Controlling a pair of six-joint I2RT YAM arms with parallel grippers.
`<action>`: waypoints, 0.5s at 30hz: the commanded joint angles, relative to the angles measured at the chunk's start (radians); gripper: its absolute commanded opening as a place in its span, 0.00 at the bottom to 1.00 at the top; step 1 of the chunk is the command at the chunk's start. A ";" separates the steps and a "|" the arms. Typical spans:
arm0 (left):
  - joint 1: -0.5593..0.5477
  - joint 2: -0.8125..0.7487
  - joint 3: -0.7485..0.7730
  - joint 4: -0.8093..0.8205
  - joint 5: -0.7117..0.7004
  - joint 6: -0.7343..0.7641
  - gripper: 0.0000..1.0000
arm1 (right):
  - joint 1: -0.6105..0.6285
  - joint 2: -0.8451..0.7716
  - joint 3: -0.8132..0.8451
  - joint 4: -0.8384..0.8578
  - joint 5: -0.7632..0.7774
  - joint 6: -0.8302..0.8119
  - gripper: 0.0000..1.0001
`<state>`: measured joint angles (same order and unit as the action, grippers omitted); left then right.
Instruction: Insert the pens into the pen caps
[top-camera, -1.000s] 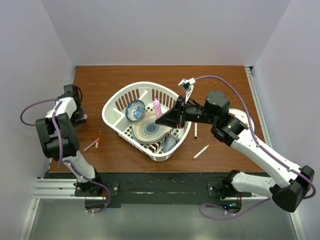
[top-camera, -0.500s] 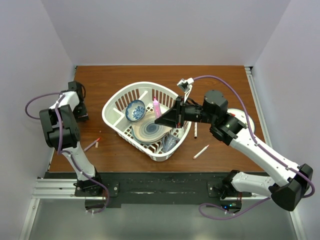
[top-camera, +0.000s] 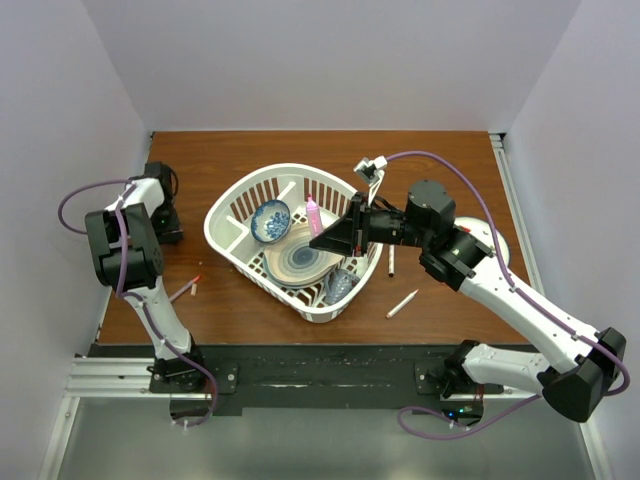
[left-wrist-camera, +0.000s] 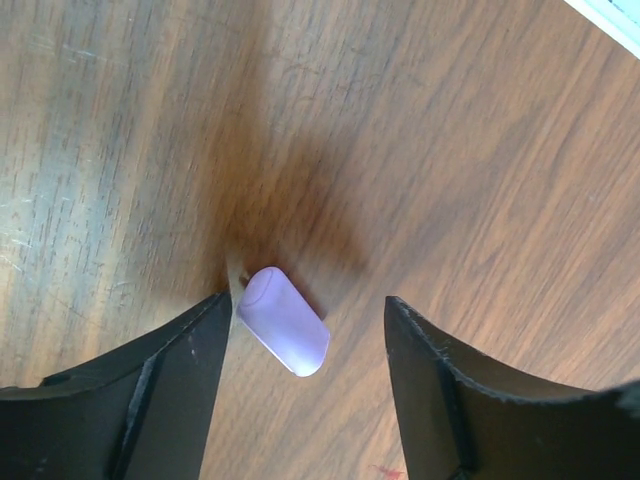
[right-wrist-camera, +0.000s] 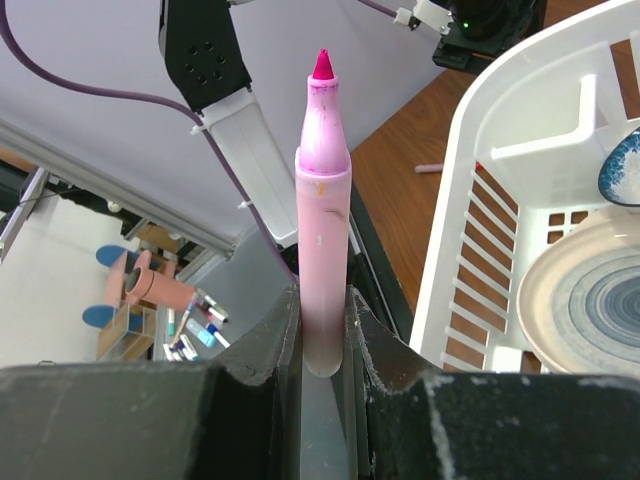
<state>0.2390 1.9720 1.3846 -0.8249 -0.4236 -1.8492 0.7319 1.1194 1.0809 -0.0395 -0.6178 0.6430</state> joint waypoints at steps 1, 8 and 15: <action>-0.001 0.018 0.005 -0.030 -0.035 -0.041 0.64 | -0.003 -0.012 0.034 0.024 0.013 -0.006 0.00; 0.002 0.008 -0.010 -0.030 -0.078 -0.048 0.42 | -0.003 -0.010 0.034 0.026 0.013 0.001 0.00; 0.005 0.007 -0.012 -0.017 -0.103 -0.024 0.31 | -0.003 -0.009 0.030 0.033 0.015 0.014 0.00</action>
<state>0.2390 1.9762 1.3769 -0.8356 -0.4591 -1.8694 0.7319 1.1194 1.0809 -0.0380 -0.6178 0.6445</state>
